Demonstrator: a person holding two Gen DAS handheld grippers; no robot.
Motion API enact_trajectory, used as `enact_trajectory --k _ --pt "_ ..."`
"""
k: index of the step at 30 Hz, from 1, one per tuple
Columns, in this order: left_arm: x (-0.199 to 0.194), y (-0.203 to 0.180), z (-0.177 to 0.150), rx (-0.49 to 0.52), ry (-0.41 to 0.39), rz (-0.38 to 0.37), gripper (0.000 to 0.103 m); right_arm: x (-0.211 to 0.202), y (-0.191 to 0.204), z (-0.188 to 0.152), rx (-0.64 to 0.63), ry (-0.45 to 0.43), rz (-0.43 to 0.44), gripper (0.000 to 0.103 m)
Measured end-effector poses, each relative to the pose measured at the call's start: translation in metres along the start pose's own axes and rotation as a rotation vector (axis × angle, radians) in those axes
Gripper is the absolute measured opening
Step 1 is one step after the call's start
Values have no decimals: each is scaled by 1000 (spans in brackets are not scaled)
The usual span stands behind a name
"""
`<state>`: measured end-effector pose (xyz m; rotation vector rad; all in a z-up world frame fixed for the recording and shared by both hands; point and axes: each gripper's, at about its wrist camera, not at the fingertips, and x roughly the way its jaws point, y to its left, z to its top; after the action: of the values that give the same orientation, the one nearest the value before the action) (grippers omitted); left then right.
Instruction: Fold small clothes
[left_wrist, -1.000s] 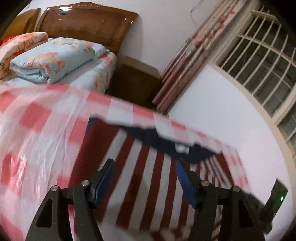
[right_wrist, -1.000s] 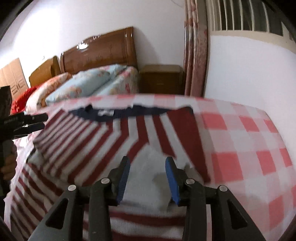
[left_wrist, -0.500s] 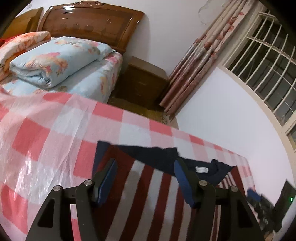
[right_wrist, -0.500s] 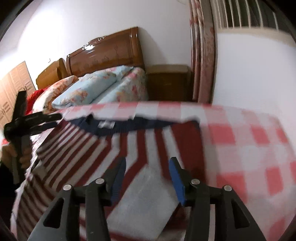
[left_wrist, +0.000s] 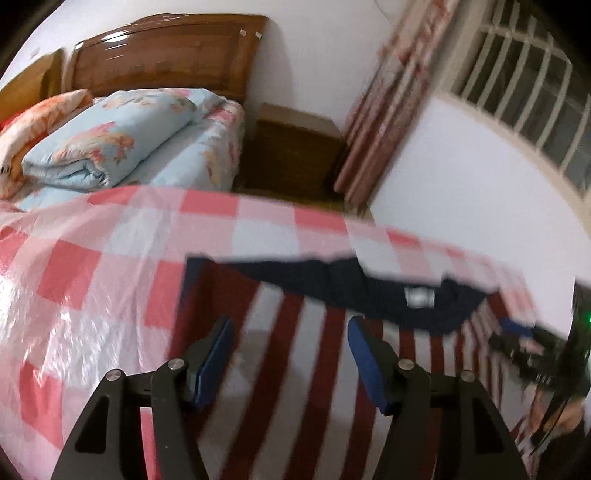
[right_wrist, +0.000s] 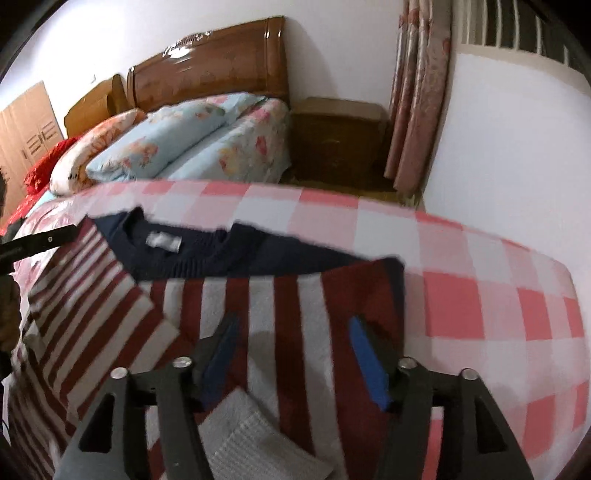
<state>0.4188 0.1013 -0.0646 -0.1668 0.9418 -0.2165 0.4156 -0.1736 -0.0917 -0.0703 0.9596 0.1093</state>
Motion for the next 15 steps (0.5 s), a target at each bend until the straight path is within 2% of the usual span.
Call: enact_trajectory --k 1,3,4,7,9,15 --pt "4 -4 -6 32 23 28 65 -2 2 0 1 6 -3 103" --pt "1 -14 -13 101 15 100 65 -8 4 0 28 12 -3 103" --pt "-2 -16 -17 106 24 113 65 -22 7 -3 44 -17 13 103" --pt "-29 -23 -37 99 6 70 65 -58 20 -20 13 -94 42 103" --pt "-45 -32 -55 137 2 80 65 -74 29 -35 -10 -110 37 103" --pt "-65 -70 -109 317 -6 196 65 -83 52 -94 -4 -50 55 103"
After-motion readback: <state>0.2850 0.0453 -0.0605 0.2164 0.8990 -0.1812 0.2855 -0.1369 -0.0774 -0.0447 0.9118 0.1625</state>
